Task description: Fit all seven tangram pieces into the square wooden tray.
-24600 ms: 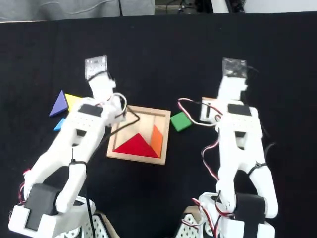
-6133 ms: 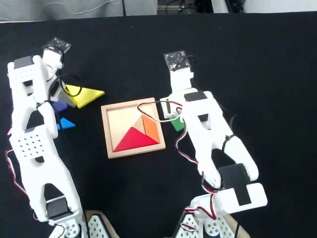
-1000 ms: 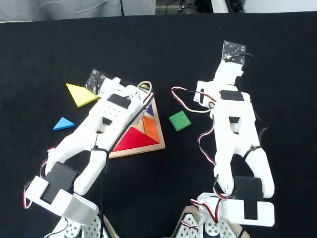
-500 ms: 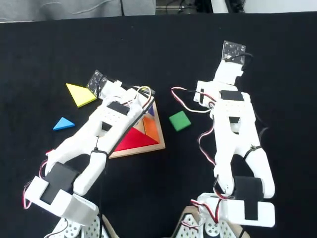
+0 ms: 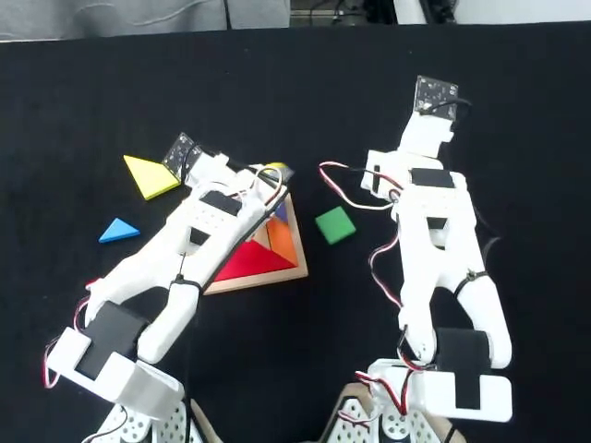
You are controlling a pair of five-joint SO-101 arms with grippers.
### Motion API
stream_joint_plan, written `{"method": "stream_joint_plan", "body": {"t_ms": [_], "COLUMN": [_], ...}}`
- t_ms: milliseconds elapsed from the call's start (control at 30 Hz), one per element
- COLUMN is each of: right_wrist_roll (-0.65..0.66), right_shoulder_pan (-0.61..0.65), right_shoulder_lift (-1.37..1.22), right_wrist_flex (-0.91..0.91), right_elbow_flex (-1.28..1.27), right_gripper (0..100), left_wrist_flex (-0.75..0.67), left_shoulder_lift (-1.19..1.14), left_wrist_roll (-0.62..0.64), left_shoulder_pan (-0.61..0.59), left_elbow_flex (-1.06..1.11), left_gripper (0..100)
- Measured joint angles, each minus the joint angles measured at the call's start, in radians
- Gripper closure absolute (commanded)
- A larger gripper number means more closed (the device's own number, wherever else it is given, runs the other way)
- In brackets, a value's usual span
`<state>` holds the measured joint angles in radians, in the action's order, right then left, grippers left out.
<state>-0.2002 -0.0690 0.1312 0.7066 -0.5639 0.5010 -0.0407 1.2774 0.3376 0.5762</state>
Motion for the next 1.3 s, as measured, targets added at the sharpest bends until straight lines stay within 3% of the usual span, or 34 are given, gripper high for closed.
{"method": "stream_joint_plan", "body": {"t_ms": [333,500,633,767,833,933,1000,1133,1300], "right_wrist_roll": [0.0,0.0,0.002,0.083,0.103,0.118,0.14,0.209,0.236], "right_shoulder_pan": [0.0,0.0,0.003,0.074,0.137,0.261,0.333,0.427,0.468], "right_shoulder_lift": [0.0,0.0,0.0,0.0,0.0,0.0,-0.009,-0.124,-0.356], "right_wrist_flex": [0.0,0.0,0.0,0.002,0.026,0.087,0.129,0.169,0.18], "right_elbow_flex": [0.0,0.0,0.0,0.0,0.003,0.046,0.097,0.216,0.41], "right_gripper": [98.6,98.6,98.7,98.7,98.7,98.7,98.7,98.7,98.7], "left_wrist_flex": [0.003,0.025,0.146,0.307,0.368,0.422,0.43,0.393,0.227], "left_shoulder_lift": [0.0,0.106,0.318,0.591,0.723,0.879,0.945,1.008,1.025], "left_wrist_roll": [-0.002,-0.028,-0.133,-0.281,-0.361,-0.502,-0.589,-0.736,-0.744], "left_shoulder_pan": [-0.002,-0.072,-0.16,-0.31,-0.416,-0.585,-0.671,-0.736,-0.746], "left_elbow_flex": [0.0,0.003,0.012,0.057,0.104,0.187,0.236,0.334,0.516], "left_gripper": [62,62,62,63,71,90,98,88,97]}}
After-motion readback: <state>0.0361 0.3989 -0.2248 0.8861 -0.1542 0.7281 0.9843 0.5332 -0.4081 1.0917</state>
